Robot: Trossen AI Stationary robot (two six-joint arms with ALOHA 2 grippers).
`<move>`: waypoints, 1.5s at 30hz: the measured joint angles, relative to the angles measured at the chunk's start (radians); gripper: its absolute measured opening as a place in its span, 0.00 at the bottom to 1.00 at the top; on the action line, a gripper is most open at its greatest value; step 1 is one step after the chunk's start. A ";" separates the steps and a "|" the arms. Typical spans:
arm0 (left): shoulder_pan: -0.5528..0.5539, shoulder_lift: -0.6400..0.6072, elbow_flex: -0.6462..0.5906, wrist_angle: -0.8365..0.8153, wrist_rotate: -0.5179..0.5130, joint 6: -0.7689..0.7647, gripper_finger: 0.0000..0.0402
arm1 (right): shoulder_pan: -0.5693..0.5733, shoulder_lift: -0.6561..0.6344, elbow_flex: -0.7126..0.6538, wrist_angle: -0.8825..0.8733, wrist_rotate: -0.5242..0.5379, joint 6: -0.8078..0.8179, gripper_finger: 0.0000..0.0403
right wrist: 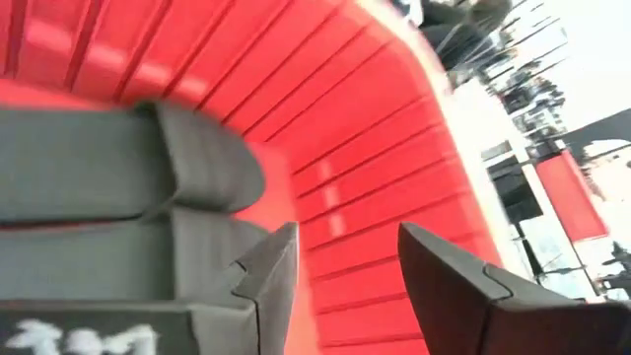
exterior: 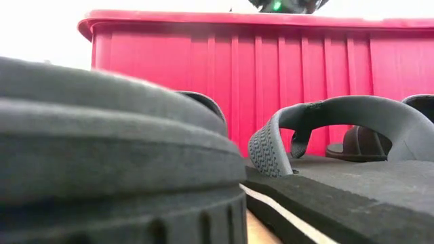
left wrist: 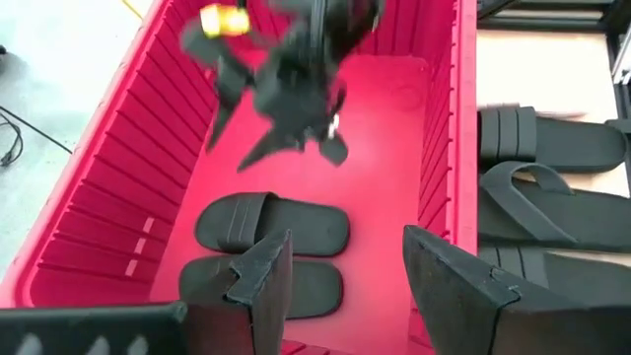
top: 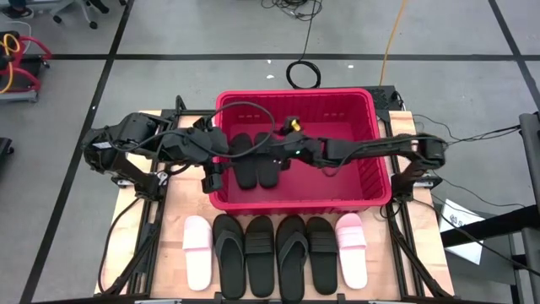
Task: Pick and place slides into bin
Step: Put the pink slide into the red bin
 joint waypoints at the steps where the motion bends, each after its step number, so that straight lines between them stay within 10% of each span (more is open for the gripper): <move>1: 0.000 0.000 0.000 -0.003 0.000 0.000 0.48 | 0.002 -0.025 0.000 -0.016 0.001 0.000 0.41; 20: -0.134 0.000 0.000 -0.039 -0.042 -0.060 0.48 | 0.337 -0.351 0.000 -0.291 0.105 0.083 0.40; 32: -0.344 0.003 -0.032 -0.138 -0.158 -0.409 0.48 | 0.569 -0.460 0.000 -0.426 0.152 0.193 0.40; 45: -0.625 0.004 -0.342 -0.142 -0.089 -0.890 0.48 | 0.730 -0.531 0.000 -0.435 0.147 0.282 0.39</move>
